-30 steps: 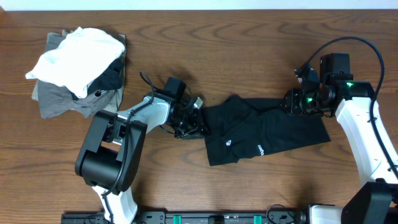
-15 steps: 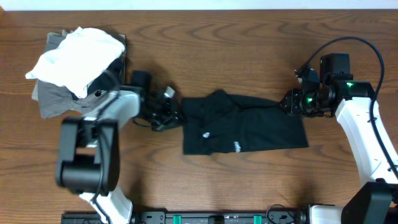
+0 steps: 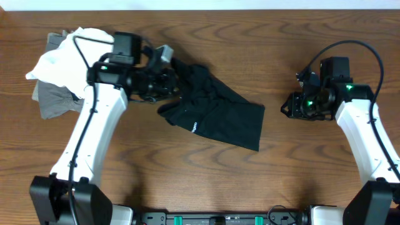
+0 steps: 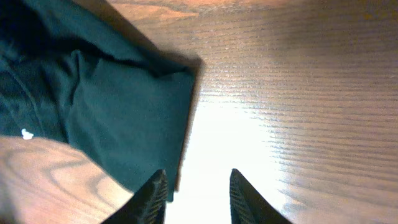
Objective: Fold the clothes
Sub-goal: 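Lift the shirt's left part with the left gripper and fold it rightward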
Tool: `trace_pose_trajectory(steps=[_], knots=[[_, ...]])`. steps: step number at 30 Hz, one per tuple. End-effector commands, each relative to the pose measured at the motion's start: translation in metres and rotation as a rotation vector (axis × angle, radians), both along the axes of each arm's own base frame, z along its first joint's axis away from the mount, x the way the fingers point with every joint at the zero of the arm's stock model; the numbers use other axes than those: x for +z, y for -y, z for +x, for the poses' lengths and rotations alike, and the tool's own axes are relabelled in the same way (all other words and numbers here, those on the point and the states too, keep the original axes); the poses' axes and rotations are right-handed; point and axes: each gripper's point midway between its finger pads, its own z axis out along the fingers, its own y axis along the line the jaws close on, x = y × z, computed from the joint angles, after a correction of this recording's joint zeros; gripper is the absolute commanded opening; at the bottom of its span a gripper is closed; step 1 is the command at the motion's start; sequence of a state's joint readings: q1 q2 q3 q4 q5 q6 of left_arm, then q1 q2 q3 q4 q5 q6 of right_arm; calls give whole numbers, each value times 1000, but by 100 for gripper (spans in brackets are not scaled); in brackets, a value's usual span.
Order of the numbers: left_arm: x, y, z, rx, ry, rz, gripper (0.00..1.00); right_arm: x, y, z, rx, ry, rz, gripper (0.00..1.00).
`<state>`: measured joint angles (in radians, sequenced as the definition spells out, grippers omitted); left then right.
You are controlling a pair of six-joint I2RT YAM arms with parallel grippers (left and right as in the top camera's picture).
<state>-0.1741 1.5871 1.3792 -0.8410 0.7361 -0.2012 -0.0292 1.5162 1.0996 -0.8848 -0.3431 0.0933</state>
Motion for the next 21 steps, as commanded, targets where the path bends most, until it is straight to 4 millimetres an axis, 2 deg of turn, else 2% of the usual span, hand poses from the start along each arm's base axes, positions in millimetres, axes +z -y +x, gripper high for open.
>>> trace_pose_trajectory(steps=[1, 3, 5, 10, 16, 18, 21], knots=[[-6, 11, -4, -45, 39, 92, 6, -23, -15, -9, 23, -34, 72, 28], [-9, 20, -9, -70, 48, 122, 6, -33, -31, -11, 58, -9, 148, 27], [-10, 27, -13, -93, 53, 133, 6, -44, -38, -13, 65, 9, 184, 27], [-7, 52, -24, -164, 80, 123, 6, -63, -48, -18, 72, 50, 246, 25], [-3, 96, -38, -280, 153, 96, 6, -74, -48, -25, 64, 53, 251, 25], [-12, 107, -44, -317, 144, 104, 6, -75, -47, -25, 61, 51, 245, 25], [-37, 123, -55, -381, 106, 142, 6, -76, -44, -24, 43, 45, 233, 25]])
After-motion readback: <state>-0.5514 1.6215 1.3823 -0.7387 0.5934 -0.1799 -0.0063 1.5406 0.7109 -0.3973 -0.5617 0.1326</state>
